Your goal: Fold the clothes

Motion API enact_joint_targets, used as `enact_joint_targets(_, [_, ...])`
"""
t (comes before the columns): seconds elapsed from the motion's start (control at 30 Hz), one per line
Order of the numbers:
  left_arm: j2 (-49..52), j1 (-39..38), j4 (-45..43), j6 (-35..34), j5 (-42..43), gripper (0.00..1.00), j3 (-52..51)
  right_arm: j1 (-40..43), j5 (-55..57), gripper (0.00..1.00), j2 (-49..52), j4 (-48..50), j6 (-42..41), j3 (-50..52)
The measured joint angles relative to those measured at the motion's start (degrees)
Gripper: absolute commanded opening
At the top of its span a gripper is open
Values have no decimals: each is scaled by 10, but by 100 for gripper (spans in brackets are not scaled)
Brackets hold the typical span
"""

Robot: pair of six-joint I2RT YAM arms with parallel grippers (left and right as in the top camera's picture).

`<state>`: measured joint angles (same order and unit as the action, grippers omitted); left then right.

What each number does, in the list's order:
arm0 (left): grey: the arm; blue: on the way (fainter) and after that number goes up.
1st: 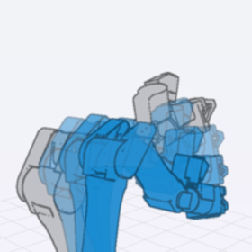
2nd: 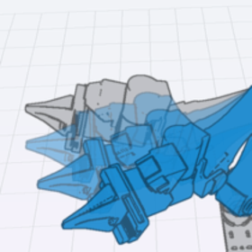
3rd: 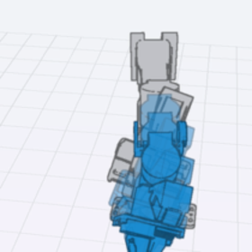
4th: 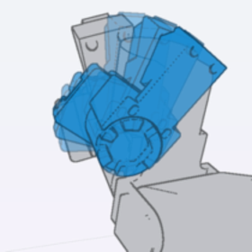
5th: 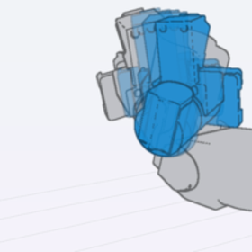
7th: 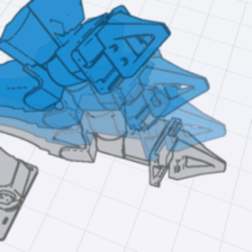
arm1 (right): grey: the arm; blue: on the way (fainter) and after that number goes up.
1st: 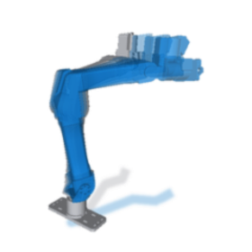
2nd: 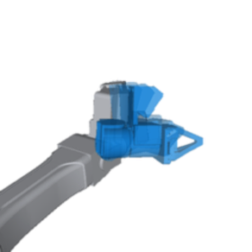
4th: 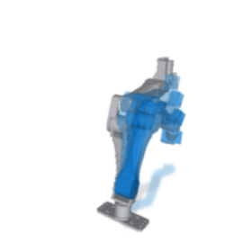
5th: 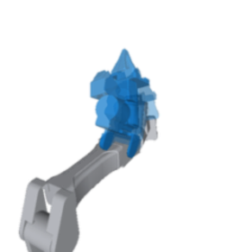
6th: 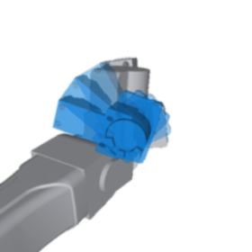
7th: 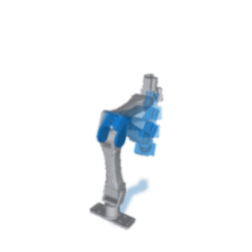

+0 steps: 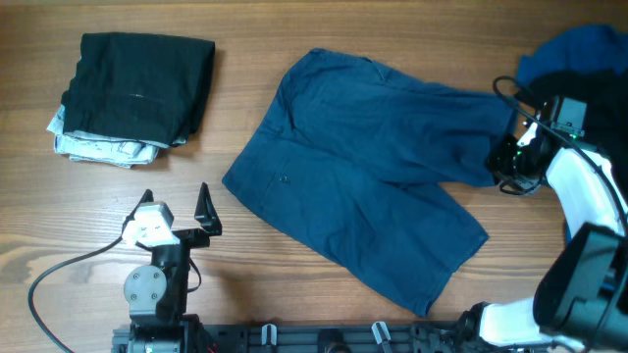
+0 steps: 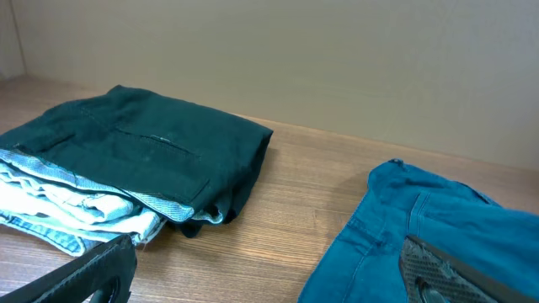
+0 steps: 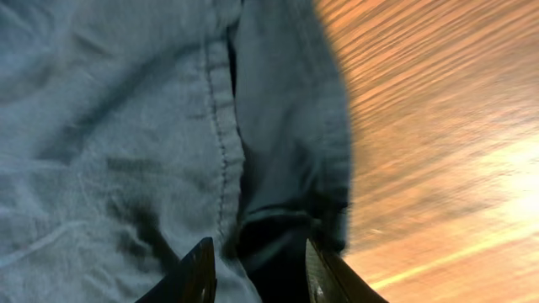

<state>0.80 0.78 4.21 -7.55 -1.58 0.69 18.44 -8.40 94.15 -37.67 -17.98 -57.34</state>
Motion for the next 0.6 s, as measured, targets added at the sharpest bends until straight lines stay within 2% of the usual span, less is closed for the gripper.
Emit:
enact_joint_targets(0.07, [0, 0, 0, 0, 0, 100, 0, 0, -11, 33, 21, 10, 0, 0])
enact_joint_targets(0.1, [0, 0, 0, 0, 0, 100, 0, 0, -14, 29, 26, 11, 0, 0])
enact_joint_targets(0.2, [0, 0, 0, 0, 0, 100, 0, 0, -22, 4, 37, 22, -3, 4])
enact_joint_targets(0.4, [0, 0, 0, 0, 0, 100, 0, 0, -57, 4, 38, 51, 14, 5])
enact_joint_targets(0.6, [0, 0, 0, 0, 0, 100, 0, 0, -87, 4, 38, 23, 31, -22])
